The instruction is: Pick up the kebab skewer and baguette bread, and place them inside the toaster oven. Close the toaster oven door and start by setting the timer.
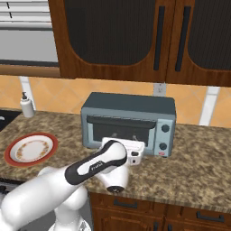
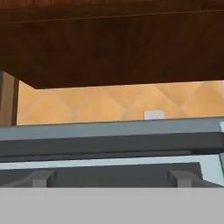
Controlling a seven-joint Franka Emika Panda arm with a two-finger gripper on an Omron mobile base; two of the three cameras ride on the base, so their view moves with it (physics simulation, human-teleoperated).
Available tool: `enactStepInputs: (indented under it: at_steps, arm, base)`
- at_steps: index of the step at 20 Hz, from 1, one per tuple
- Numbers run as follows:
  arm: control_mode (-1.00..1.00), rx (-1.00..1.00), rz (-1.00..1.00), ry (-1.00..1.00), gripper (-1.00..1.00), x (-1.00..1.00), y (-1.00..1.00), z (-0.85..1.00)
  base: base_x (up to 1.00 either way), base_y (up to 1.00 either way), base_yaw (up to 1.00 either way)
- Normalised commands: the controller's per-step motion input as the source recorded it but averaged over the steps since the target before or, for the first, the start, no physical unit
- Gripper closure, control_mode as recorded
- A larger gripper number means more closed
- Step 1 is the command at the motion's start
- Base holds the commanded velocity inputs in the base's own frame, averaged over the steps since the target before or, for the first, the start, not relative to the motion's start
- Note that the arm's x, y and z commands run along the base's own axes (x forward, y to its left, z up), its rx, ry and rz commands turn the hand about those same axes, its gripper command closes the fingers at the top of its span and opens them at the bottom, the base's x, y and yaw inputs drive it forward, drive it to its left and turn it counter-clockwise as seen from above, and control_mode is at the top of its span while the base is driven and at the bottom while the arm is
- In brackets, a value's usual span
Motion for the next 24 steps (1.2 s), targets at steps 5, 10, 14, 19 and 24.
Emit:
enactStepInputs:
  at_steps: [5,10,14,19,24]
  arm:
    - [-1.00,-0.03,0.00,0.10,-1.00,-0.42,-0.53,0.23]
    - [-1.00,0.00,0.00,0.16,-1.00,-0.67,-0.57,0.11]
    - [-1.00,0.00,0.00,0.14,-1.00,-0.71,-0.56,0.00]
    - [-1.00,0.00,0.00,0.08,-1.00,-0.23,-0.46,0.00]
    - [-1.00,0.00,0.00,0.09,-1.00,0.00,-0.11,0.00]
  base:
    - [0.00,0.00,0.00]
    - [0.00,0.00,0.00]
    - [0.00,0.00,0.00]
    - [0.00,0.00,0.00]
    - [0.00,0.00,0.00]
